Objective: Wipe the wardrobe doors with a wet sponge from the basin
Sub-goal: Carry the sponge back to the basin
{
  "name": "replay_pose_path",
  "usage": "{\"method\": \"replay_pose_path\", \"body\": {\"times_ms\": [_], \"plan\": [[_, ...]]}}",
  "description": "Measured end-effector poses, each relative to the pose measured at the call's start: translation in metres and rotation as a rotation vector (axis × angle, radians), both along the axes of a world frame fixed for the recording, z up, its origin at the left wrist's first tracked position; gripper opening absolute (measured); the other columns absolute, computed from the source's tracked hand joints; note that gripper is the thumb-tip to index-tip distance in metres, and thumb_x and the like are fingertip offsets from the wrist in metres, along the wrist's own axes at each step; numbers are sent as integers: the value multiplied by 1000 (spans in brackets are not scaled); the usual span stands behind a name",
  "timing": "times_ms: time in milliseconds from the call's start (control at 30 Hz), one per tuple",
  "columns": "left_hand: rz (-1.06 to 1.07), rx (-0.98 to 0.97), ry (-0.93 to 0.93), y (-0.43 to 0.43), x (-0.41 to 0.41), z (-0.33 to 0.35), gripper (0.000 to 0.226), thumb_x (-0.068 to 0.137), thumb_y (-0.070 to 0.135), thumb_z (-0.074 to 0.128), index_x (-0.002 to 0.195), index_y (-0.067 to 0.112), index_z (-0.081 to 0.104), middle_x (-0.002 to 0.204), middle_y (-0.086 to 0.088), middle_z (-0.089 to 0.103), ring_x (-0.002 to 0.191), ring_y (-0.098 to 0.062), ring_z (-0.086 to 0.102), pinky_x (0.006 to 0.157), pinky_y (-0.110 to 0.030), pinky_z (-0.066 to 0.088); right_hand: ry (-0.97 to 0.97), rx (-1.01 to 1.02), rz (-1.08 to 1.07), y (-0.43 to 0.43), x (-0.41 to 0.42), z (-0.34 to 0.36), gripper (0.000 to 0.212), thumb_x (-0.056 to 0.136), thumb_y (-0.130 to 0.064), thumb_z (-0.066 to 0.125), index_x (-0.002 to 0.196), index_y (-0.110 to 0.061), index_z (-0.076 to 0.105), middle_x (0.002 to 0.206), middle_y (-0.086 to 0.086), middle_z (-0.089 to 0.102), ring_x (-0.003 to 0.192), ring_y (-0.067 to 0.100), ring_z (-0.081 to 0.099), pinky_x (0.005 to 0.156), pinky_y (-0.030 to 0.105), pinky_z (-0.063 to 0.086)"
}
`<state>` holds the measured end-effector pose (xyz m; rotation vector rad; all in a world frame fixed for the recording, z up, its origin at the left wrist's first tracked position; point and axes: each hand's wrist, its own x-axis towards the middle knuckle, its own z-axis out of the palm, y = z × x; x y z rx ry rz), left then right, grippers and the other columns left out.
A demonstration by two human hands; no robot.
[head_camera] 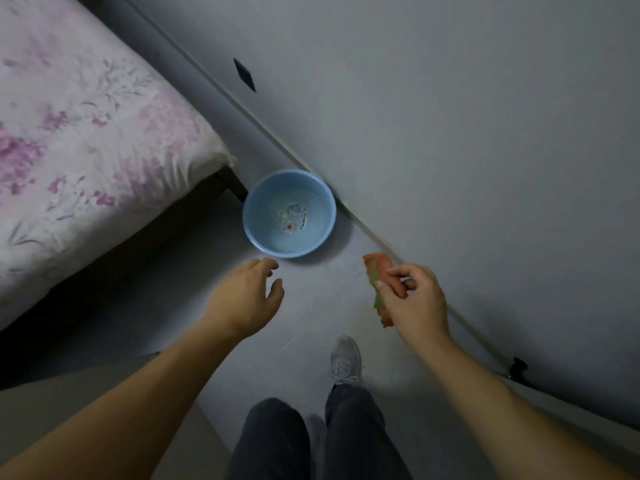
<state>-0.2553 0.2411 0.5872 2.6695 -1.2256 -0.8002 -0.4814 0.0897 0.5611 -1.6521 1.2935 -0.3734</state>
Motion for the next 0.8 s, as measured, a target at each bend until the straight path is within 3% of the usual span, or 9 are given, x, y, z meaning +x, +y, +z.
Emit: {"method": "replay_pose_path", "body": {"times_ms": [167,233,300,400,500,600,700,800], "plan": [[-79,81,2,-29,81,-70,43,102,39,50,140,19,53,133,-4,63,115,-23,62,96,-38,54,56,49,-11,-25,82,-79,18,85,-15,80,95,-21,66,108,-4,55,86,-7,56,62,8,46],[-125,109,13,-42,112,-102,44,102,40,50,140,18,53,131,-6,63,115,-25,61,95,-40,54,84,92,-38,-31,111,-112,18,85,-16,80,96,-23,67,107,-2,57,86,4,61,65,26,58],[-178,128,22,-56,141,-135,44,101,41,49,138,18,53,128,-6,64,114,-27,61,95,-41,54,104,125,-86,-36,139,-144,19,84,-15,80,94,-24,66,107,2,58,81,13,64,60,32,61],[-262,138,49,-76,183,-186,45,101,42,49,139,19,52,132,-6,63,119,-28,60,99,-40,52,129,128,-150,-37,177,-186,18,85,-10,79,94,-19,67,105,1,57,79,5,64,50,20,54],[-311,132,99,-94,220,-241,45,101,41,49,139,18,54,133,-5,64,117,-28,62,98,-41,53,116,144,-234,-36,211,-235,15,86,-3,76,96,-12,68,100,-4,53,74,-7,62,43,27,55],[-326,114,164,-111,243,-301,44,102,42,48,139,19,54,130,-5,64,115,-26,63,94,-40,55,112,173,-278,-34,238,-295,15,88,-5,76,97,-13,67,101,-3,55,63,14,66,45,41,58],[-306,86,244,-131,252,-363,44,102,40,48,140,18,53,131,-6,62,120,-25,59,96,-39,51,110,155,-316,-34,255,-361,14,87,-10,76,91,-19,66,97,14,61,50,25,64,44,44,57],[-285,56,309,-150,250,-426,43,102,42,49,139,19,53,130,-3,63,120,-22,59,97,-39,50,122,115,-326,-37,263,-428,13,80,-30,73,88,-35,65,92,9,63,61,30,66,58,47,59]]}}
